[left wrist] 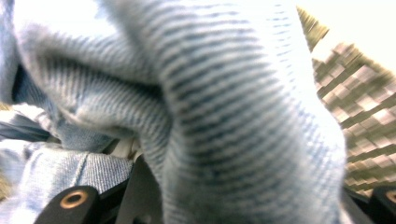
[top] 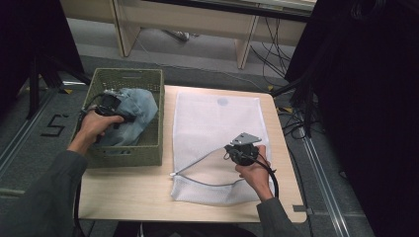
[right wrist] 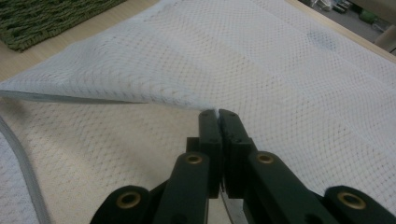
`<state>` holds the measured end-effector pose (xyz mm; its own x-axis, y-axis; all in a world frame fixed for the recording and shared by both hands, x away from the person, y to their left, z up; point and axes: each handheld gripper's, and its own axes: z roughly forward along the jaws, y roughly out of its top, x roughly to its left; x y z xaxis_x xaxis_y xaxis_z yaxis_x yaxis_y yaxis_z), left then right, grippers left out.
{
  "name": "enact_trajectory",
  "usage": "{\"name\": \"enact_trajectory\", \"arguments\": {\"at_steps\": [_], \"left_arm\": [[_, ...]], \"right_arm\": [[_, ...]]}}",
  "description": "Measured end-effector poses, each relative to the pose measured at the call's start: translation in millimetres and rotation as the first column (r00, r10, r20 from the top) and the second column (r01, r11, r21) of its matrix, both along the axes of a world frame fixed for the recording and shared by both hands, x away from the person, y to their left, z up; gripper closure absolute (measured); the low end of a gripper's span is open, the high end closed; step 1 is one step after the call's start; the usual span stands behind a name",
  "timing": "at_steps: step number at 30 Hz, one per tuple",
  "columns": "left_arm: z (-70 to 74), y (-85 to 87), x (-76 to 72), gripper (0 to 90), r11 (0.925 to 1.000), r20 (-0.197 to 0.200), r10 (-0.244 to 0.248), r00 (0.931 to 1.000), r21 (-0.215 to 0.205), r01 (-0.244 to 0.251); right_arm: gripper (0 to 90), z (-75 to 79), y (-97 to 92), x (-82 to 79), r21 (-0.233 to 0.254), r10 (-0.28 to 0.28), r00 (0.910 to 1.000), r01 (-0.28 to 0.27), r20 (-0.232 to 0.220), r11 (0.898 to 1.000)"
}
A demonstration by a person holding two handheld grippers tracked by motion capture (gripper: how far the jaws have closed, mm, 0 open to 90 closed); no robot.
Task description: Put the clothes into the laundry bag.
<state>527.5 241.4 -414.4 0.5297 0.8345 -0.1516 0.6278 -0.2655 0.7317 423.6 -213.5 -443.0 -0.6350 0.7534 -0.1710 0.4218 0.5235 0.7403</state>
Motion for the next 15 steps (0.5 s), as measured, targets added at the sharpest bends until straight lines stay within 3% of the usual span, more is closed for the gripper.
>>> {"name": "enact_trajectory", "arguments": {"at_steps": [3,5,7,10,12,15], "left_arm": [[15.6,5.9,-6.7,65.2,0.9960,0.012,0.011,0.9999,-0.089,-0.010],[25.7,7.8,-11.4,65.1,0.9929,0.031,0.007,0.9995,-0.118,-0.003],[34.1,8.3,-15.9,65.1,0.9845,0.035,0.016,0.9993,-0.175,-0.010],[47.0,9.9,-21.8,65.1,0.9771,0.053,0.010,0.9985,-0.213,0.001],[55.2,11.3,-26.0,65.1,0.9706,0.063,0.014,0.9979,-0.241,0.002],[68.6,12.5,-31.7,65.1,0.9684,0.080,0.012,0.9967,-0.249,0.009]], "right_arm": [[89.4,0.0,-0.1,0.1,0.000,-0.003,1.0000,0.003,-0.005,1.000],[89.4,0.3,-0.3,1.4,-0.007,0.012,0.9998,-0.012,0.018,1.000],[89.4,0.7,0.0,0.6,-0.004,0.006,1.0000,-0.006,0.005,1.000],[89.4,0.7,-0.3,1.1,-0.004,0.016,0.9998,-0.016,0.016,1.000],[89.4,1.4,0.1,0.0,0.001,0.003,1.0000,-0.003,0.000,1.000],[89.4,1.5,-0.1,-0.1,0.003,0.000,1.0000,0.000,0.003,1.000]]}}
